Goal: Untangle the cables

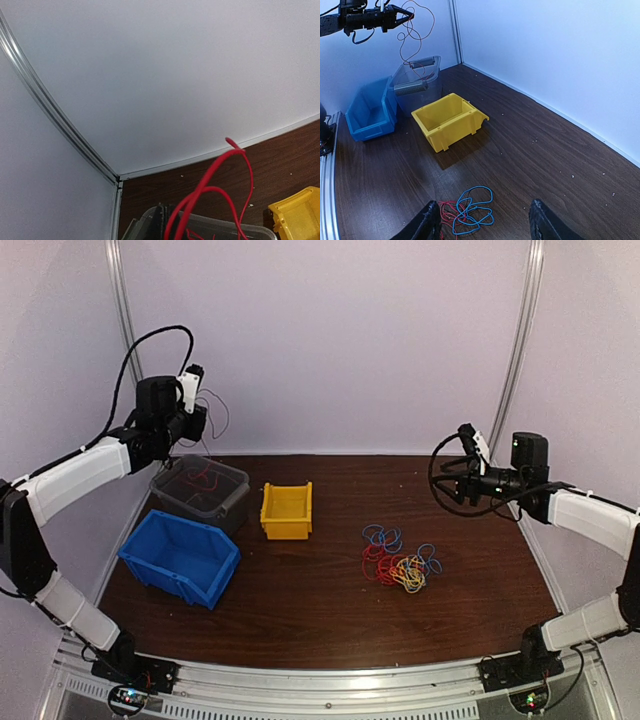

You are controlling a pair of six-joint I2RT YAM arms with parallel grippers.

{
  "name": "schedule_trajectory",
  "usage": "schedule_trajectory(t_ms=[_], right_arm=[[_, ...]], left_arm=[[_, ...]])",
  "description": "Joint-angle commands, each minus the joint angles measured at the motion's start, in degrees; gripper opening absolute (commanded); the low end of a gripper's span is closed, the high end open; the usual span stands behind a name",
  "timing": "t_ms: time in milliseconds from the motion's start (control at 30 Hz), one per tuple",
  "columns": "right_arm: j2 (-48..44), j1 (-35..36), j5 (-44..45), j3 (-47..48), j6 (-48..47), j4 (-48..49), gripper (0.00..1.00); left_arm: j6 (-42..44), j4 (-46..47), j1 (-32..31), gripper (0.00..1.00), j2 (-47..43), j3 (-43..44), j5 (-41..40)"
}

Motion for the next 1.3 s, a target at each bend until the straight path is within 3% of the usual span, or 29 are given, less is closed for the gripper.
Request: schedule_trajectory(t_ms=[0, 300, 700, 1100, 1267], right_arm=[[-0.07, -0.30, -1.13, -0.58, -0.75, 0.83, 0.61], [0.24, -0.30, -1.40, -0.49, -0.53, 0.79, 0.61], [0.42, -0.30, -1.45, -0.49, -0.66, 0.79, 0.61], [-0.13, -0.27, -1.40, -0.32, -0.79, 0.61, 0.61], [0.25, -0.30, -1.57, -0.23, -0.68, 0.53, 0.61]], left_arm=[[-2.91, 1.49, 4.30, 0.00, 0.47, -1.79, 4.83], [-4.23, -5.09, 5.14, 0.00, 8.23, 1.14, 3.17], [-8.66, -7.64, 6.37, 0.00, 8.85, -2.43, 6.05], [-13.38, -11.87, 6.44, 0.00, -1.34, -13.34, 7.79], [-12.07, -15.80, 7.30, 0.00, 5.83, -6.02, 8.96]])
